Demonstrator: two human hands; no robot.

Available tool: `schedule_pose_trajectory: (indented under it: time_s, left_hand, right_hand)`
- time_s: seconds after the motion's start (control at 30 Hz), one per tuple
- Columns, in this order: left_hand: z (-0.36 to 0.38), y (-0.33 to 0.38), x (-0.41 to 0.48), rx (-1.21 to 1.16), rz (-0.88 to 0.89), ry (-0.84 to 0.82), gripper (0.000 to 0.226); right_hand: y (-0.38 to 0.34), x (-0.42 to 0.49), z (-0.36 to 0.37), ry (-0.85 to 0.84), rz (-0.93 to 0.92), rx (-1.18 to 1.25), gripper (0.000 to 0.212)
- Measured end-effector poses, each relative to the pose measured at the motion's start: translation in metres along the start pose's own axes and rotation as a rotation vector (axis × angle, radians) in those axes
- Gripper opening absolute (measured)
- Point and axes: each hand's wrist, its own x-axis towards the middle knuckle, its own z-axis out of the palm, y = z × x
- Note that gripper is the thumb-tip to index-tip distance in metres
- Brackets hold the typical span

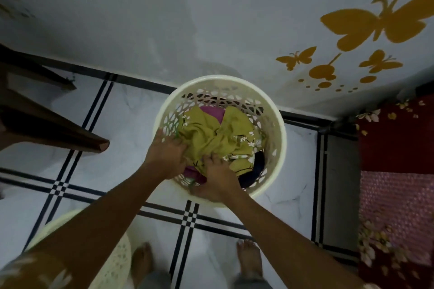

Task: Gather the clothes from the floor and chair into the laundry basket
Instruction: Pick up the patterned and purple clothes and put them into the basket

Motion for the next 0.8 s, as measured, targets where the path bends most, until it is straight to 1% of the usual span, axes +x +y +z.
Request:
schedule_pose_trajectory:
  time_s: [0.03, 0.07, 0.1, 0.13, 0.17, 0.23, 0.27, 0.3, 0.37, 0.4, 0.47, 0.53, 0.6, 0.67, 0.8]
  left_hand:
    - [0.005, -0.012, -0.004, 0.049, 0.020, -0.053, 0.057]
    - [0.010, -0.024, -0.009, 0.064, 0.039, -0.062, 0.061]
    - [0.013, -0.035, -0.015, 0.055, 0.069, -0.028, 0.067]
    - [0.013, -0.040, -0.022, 0.046, 0.110, 0.020, 0.072]
    - [0.013, -0.043, -0.028, 0.042, 0.158, 0.098, 0.071]
    - [0.018, -0.051, -0.038, 0.052, 0.218, 0.248, 0.058]
    - [0.021, -0.057, -0.043, 0.053, 0.227, 0.276, 0.053]
    - [0.024, -0.065, -0.049, 0.055, 0.223, 0.266, 0.051]
    - [0.031, -0.085, -0.059, 0.067, 0.216, 0.270, 0.051]
    - [0.036, -0.102, -0.067, 0.073, 0.212, 0.281, 0.052]
    - [0.044, -0.118, -0.075, 0.068, 0.209, 0.319, 0.050]
    - [0.058, -0.140, -0.088, 0.070, 0.204, 0.393, 0.042]
    - [0.074, -0.164, -0.101, 0.084, 0.201, 0.441, 0.036]
    - [0.089, -0.191, -0.116, 0.092, 0.172, 0.433, 0.037]
    - [0.106, -0.229, -0.144, 0.123, 0.122, 0.364, 0.045]
  right_hand:
    - [-0.007, 0.001, 0.011, -0.036, 0.041, -0.056, 0.112]
    - [-0.015, 0.002, 0.022, -0.075, 0.078, -0.095, 0.118]
    - [-0.023, 0.005, 0.035, -0.108, 0.106, -0.125, 0.123]
    - [-0.031, 0.008, 0.047, -0.126, 0.125, -0.148, 0.123]
    - [-0.038, 0.011, 0.058, -0.127, 0.130, -0.160, 0.118]
    - [-0.053, 0.016, 0.076, -0.096, 0.116, -0.168, 0.099]
    - [-0.060, 0.017, 0.083, -0.089, 0.108, -0.150, 0.090]
    - [-0.069, 0.018, 0.089, -0.089, 0.104, -0.115, 0.081]
    - [-0.088, 0.018, 0.098, -0.085, 0.097, -0.049, 0.069]
    - [-0.104, 0.019, 0.106, -0.069, 0.085, -0.035, 0.067]
    - [-0.116, 0.019, 0.115, -0.048, 0.054, -0.040, 0.069]
    - [-0.137, 0.020, 0.125, -0.063, 0.025, -0.056, 0.072]
    - [-0.159, 0.022, 0.136, -0.080, -0.017, -0.063, 0.070]
    - [-0.180, 0.025, 0.151, -0.091, -0.060, -0.072, 0.065]
    - [-0.216, 0.028, 0.176, -0.077, -0.129, -0.086, 0.065]
